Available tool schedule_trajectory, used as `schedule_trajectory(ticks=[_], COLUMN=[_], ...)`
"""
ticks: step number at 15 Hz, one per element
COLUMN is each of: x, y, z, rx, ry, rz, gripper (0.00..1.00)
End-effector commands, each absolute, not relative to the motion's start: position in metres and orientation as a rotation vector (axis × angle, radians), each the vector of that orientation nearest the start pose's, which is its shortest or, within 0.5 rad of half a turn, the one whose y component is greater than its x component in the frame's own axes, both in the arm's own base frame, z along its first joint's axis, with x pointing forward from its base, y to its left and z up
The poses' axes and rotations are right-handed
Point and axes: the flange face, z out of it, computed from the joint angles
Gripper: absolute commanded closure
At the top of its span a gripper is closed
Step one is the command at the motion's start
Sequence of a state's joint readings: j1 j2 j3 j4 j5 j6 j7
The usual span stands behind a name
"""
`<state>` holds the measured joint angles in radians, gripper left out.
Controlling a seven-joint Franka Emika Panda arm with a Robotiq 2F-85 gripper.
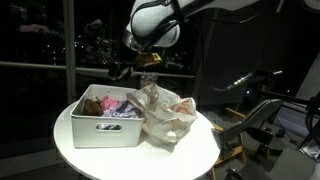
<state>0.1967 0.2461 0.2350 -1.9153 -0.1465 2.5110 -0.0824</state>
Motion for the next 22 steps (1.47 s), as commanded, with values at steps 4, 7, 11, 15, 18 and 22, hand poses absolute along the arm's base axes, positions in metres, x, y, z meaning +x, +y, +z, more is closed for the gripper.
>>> schedule_trajectory(ticks=[4,7,11,15,18,22], x=[0.659,0.676,0.689,0.684,0.671,0.669], y=[0.299,0.289,0.264,0.247,0.246,0.245], z=[0.331,0.297,0.28,0.278,0.271,0.269], rx=[-2.818,-2.857,-3.014,-3.152,-3.123,-3.126], ry=[-1.112,-1.109,-1.131,-1.091,-1.042,-1.036], rz=[-0.492,-0.405,-0.358,-0.265,-0.062,-0.102], gripper=[0.0,0.0,0.0,0.0,0.0,0.27])
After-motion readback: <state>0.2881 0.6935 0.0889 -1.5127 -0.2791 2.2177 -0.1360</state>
